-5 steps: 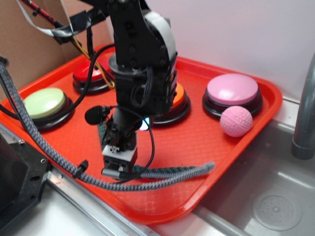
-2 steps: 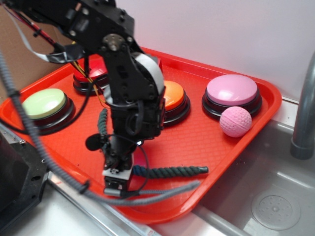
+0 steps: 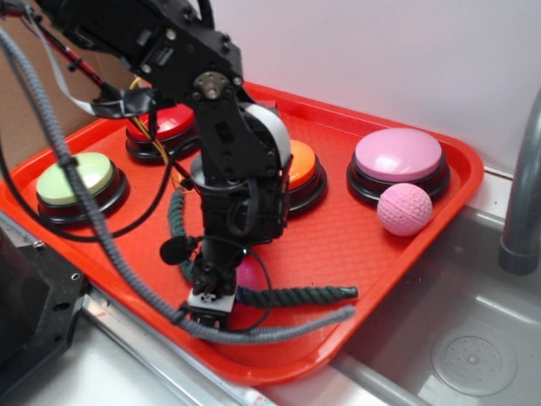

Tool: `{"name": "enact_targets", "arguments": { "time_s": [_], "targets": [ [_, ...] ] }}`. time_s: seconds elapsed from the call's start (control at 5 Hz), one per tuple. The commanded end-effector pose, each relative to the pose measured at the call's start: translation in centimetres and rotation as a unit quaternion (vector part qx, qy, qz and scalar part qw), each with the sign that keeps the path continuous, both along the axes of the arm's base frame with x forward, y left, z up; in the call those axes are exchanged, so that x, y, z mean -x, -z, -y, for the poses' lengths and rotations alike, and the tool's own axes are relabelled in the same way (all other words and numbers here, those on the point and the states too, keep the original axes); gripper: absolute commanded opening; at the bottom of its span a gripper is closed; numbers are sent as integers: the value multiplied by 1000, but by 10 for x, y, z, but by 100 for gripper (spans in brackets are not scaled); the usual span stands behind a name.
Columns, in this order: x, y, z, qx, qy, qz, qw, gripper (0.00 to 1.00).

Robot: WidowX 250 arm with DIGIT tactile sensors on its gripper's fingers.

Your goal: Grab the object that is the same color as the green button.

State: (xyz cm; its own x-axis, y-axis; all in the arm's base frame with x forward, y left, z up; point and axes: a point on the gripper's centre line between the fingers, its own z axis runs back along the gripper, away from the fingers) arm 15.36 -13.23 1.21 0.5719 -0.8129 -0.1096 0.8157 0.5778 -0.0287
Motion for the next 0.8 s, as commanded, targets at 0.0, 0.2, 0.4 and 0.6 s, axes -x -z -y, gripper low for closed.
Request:
{"name": "enact_targets", "arguments": {
  "time_s": [0.0,0.2,0.4,0.6],
  "targets": [
    [17,15,5,-1,9,5,1000,0],
    [17,11,5,-10,3,10,1000,0],
    [18,10,4,-15,-1,12,1000,0],
    [19,10,3,-18,-8,13,1000,0]
  ]
}}
